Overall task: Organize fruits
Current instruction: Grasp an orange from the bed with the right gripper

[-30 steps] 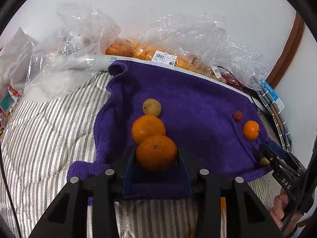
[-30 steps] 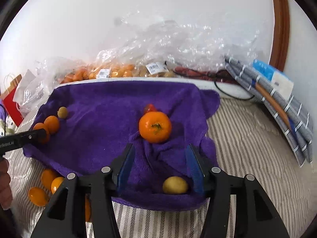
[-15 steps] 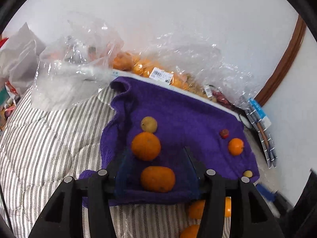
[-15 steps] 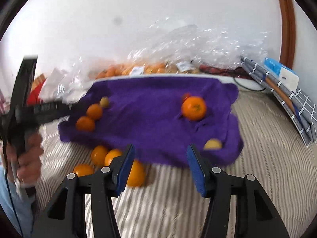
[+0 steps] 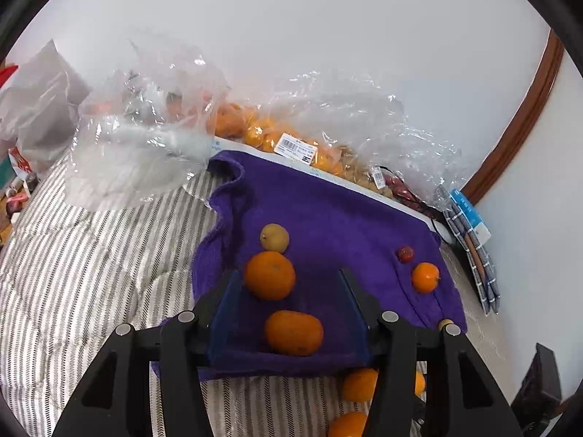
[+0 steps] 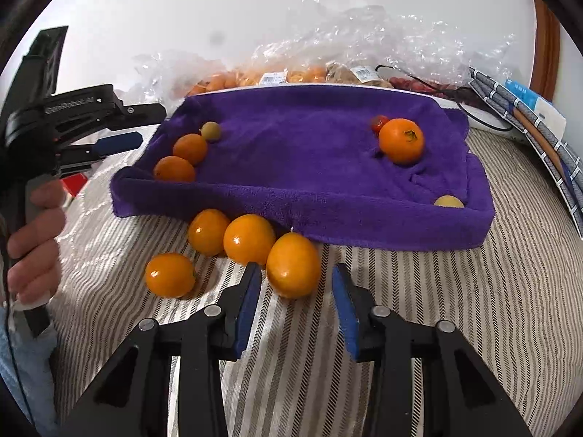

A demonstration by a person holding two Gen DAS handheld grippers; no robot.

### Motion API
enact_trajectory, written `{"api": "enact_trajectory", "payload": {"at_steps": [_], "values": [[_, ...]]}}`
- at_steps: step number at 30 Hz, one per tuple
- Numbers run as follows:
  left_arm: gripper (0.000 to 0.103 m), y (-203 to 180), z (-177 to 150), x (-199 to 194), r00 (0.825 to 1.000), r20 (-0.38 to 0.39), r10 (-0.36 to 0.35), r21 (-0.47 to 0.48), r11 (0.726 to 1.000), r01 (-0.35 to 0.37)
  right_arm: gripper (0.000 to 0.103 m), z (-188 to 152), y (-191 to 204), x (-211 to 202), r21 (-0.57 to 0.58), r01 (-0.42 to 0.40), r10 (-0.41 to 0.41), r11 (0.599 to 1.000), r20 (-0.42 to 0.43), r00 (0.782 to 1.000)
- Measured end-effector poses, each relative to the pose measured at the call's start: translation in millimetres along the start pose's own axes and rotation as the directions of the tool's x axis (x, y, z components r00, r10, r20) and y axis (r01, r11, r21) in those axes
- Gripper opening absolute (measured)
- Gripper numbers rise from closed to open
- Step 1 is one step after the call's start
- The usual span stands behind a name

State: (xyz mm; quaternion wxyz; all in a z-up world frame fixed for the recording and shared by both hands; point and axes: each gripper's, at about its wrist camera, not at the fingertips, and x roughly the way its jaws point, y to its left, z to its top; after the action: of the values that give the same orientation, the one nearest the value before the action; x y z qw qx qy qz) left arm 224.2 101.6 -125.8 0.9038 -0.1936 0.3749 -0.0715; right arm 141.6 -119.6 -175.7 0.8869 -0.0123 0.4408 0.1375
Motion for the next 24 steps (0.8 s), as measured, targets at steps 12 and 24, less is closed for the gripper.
{"api": "enact_trajectory", "payload": {"at_steps": [12, 24], "values": [[0.052, -1.3, 0.6, -9.3, 0.999, 0.019, -0.040, -0.007, 0.999, 0.040, 0.032, -27.8, -19.5, -35.7, 0.006, 0.092, -0.092, 0.996, -0.012, 0.996], [0.052, -14.3, -5.4, -9.2, 0.999, 0.036, -0.036, 0.071, 0.997, 0.033, 0.033, -39.8, -31.8, -33.5, 0.054, 0.081, -0.081, 0.995, 0.005, 0.997]]}}
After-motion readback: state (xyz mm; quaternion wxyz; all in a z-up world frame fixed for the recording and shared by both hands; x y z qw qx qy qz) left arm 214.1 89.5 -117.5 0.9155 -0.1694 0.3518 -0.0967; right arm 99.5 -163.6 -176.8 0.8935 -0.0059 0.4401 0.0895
